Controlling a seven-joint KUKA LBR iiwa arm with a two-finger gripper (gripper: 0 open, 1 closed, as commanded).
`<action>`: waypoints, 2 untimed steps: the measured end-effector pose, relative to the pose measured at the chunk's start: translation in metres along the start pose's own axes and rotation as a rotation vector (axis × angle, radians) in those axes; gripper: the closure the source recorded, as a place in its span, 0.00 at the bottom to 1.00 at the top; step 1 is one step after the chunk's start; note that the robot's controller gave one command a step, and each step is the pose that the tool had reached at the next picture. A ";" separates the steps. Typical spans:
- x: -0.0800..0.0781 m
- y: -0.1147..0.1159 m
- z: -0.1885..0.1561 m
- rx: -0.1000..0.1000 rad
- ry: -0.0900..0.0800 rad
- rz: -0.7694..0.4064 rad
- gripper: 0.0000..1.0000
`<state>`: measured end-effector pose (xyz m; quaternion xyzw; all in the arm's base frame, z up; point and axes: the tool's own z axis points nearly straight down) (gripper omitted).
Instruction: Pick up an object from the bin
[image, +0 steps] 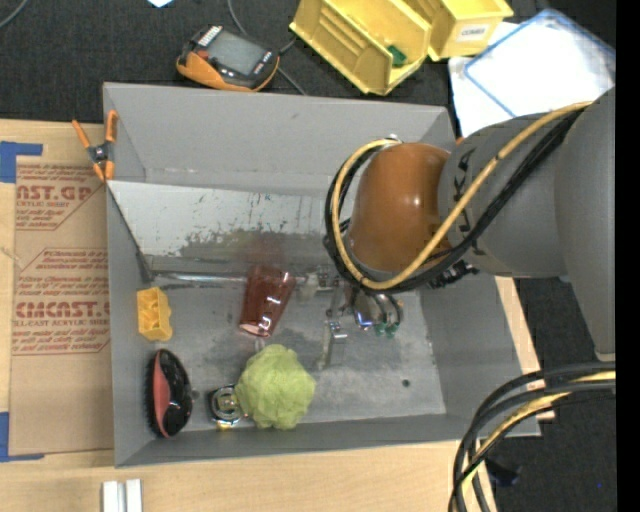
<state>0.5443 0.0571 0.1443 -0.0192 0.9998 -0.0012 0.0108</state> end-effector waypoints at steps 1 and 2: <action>0.053 0.032 0.016 -0.006 0.018 -0.131 0.00; 0.046 0.023 0.057 0.001 0.004 -0.150 0.00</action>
Offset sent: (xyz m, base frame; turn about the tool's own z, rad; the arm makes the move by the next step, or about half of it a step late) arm -0.0445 0.0208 -0.0562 -0.1493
